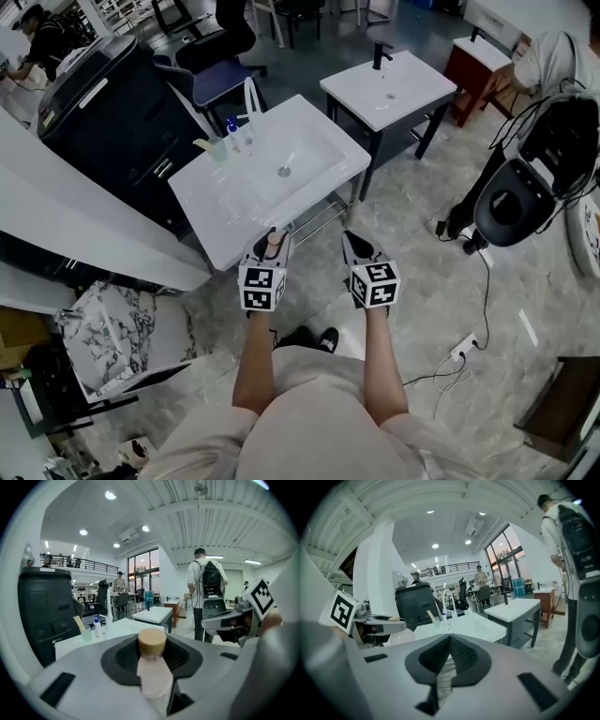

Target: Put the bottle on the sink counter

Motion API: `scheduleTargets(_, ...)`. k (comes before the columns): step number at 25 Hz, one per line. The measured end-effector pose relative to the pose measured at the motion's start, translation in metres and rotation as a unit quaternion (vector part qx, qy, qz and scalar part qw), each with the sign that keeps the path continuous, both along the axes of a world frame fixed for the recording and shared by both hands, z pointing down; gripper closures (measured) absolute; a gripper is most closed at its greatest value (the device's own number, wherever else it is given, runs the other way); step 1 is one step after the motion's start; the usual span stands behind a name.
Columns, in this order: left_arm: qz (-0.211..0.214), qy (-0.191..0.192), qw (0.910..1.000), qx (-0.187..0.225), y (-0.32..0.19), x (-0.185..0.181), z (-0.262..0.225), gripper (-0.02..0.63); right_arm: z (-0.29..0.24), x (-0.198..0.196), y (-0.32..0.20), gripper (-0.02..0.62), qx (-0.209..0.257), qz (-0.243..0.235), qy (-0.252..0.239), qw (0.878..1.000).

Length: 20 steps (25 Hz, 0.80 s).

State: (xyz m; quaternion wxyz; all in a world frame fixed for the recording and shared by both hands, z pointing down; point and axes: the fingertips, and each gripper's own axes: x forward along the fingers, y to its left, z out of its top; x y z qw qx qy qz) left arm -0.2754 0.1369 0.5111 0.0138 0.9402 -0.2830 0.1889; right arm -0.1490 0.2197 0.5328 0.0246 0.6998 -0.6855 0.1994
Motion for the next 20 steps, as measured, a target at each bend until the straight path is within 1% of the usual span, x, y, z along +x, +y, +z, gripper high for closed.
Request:
scheduleTargets(2,-0.001,0.008,1.0,-0.002,0.001,0.001,-0.001,0.482,0.002,0.008,0.005,0.591,0.008,0.008,-0.012,1.0)
scheduleTargets(4,0.005,0.007,1.0,0.0,0.001,0.006,-0.001,0.48,0.005,0.018,0.008,0.591,0.012,0.017,-0.019,1.0)
scheduleTargets(8,0.019,0.0,0.9998,-0.008,0.0,0.017,0.006,0.482,0.012,0.034,0.01,0.591,0.008,0.028,-0.025,0.999)
scheduleTargets(13,0.023,0.0,0.9996,-0.018,-0.009,0.032,0.016,0.481,0.019,0.048,0.0,0.591,0.002,0.033,-0.024,0.999)
scheduleTargets(20,0.021,0.011,0.9994,-0.026,-0.04,0.059,0.025,0.482,0.03,0.066,-0.034,0.591,-0.016,0.008,-0.011,1.0)
